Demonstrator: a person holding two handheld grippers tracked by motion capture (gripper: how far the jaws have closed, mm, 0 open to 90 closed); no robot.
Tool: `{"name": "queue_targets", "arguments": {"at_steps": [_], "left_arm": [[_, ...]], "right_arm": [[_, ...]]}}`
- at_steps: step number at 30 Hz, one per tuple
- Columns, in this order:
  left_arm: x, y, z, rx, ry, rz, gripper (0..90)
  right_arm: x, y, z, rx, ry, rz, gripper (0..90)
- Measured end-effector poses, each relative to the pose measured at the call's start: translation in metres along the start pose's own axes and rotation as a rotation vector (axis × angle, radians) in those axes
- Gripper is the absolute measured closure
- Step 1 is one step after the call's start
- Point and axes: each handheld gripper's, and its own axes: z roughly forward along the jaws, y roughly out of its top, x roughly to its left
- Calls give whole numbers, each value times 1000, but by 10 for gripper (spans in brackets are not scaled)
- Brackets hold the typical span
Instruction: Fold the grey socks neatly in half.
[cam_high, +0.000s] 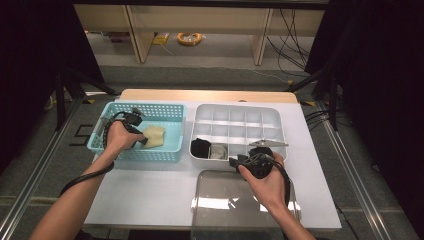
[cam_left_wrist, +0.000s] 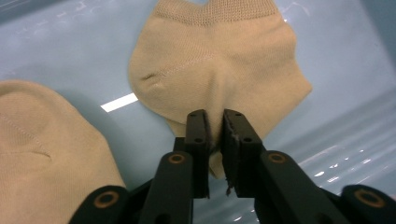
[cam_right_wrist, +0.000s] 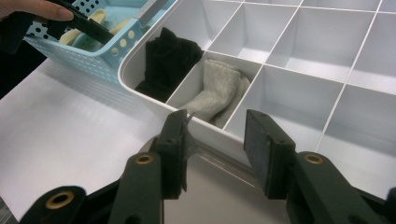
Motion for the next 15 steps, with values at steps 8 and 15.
{"name": "queue_targets", "arguments": {"at_steps": [8, 15], "left_arm": [[-1, 1, -3, -9, -2, 17, 877], [0, -1, -18, -72, -17, 22, 880]], "right_arm": [[0, -1, 0, 2, 5, 22, 605], [1, -1, 0, 3, -2, 18, 605]]}}
